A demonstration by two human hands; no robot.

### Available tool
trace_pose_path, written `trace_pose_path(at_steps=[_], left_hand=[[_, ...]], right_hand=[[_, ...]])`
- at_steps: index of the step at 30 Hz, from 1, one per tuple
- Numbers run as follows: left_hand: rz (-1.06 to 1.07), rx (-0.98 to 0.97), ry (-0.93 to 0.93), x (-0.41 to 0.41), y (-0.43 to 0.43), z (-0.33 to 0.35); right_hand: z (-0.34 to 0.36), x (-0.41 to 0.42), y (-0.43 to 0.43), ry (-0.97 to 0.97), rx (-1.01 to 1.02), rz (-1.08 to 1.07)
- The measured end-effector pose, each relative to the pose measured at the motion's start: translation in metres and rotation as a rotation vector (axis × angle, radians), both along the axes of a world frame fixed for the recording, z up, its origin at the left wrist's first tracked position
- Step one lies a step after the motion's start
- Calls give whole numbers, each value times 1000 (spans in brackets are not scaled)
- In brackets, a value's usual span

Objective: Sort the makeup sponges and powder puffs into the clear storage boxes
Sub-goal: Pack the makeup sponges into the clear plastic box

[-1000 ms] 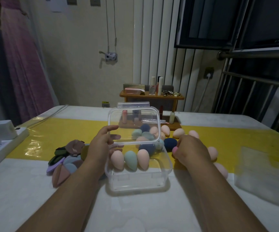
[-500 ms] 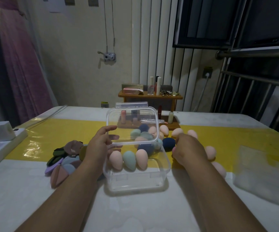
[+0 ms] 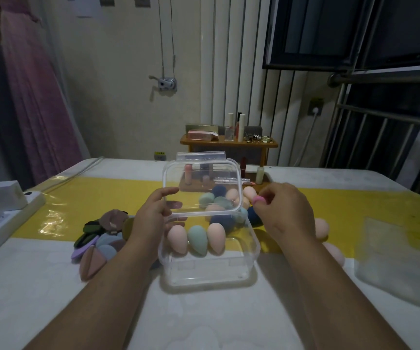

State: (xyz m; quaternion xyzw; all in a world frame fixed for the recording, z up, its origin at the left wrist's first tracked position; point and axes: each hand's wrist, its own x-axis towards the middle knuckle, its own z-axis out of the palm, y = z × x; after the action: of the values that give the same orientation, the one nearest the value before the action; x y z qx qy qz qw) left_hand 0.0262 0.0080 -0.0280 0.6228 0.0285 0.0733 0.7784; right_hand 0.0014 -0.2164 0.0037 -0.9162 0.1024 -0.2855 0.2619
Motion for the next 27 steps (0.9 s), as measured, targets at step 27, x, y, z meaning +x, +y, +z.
trace_pose_path(at_steps=[27], left_hand=[[-10, 7, 2, -3, 0, 3]], right_hand=[[4, -13, 25, 357, -81, 283]])
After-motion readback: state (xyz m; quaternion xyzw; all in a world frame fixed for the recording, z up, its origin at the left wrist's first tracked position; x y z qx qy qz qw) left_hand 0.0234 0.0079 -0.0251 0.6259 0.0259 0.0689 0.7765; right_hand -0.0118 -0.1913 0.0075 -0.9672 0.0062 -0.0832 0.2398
